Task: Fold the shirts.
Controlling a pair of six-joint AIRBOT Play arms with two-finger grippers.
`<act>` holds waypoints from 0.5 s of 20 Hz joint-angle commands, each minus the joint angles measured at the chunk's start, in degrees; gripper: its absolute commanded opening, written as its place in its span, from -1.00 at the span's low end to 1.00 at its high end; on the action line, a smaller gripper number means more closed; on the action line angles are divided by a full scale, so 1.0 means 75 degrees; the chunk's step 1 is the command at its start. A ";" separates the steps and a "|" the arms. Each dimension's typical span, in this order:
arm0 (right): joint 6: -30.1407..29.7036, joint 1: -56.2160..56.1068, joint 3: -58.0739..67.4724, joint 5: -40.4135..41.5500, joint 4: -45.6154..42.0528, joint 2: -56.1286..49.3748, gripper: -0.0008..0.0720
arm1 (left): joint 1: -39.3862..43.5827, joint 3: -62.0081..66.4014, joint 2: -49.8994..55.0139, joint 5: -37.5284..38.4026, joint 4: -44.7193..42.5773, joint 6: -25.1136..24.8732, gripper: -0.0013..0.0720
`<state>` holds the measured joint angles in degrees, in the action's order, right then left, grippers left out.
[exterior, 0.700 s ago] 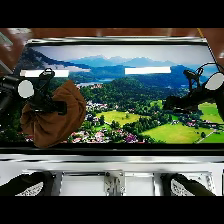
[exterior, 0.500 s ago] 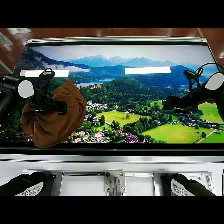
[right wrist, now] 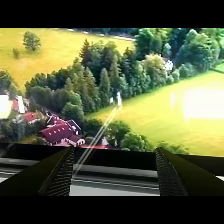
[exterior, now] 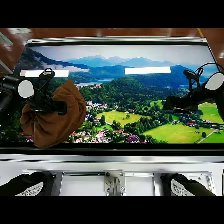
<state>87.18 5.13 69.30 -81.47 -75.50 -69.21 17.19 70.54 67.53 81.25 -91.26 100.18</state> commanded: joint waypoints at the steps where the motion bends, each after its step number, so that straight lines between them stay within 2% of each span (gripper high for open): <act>1: 0.0003 -0.0009 -0.0003 0.0000 0.0000 0.0000 0.75 | -0.0003 -0.0003 -0.0006 -0.0003 -0.0003 -0.0003 0.85; 3: 0.0003 -0.0009 -0.0003 0.0201 0.0044 -0.0003 0.75 | -0.0003 -0.0006 0.0000 -0.0079 0.0003 0.0000 0.85; 7: 0.0003 -0.0009 -0.0003 0.0414 0.0131 -0.0003 0.75 | -0.0003 -0.0003 0.0055 -0.1221 0.0041 0.0000 0.85; 10: 0.0000 -0.0009 -0.0006 0.0361 0.0294 -0.0003 0.75 | -0.0003 -0.0006 0.0131 -0.1352 0.0058 0.0003 0.85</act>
<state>87.18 5.13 69.30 -79.00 -74.35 -69.21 17.19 70.52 68.10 73.78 -91.05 100.18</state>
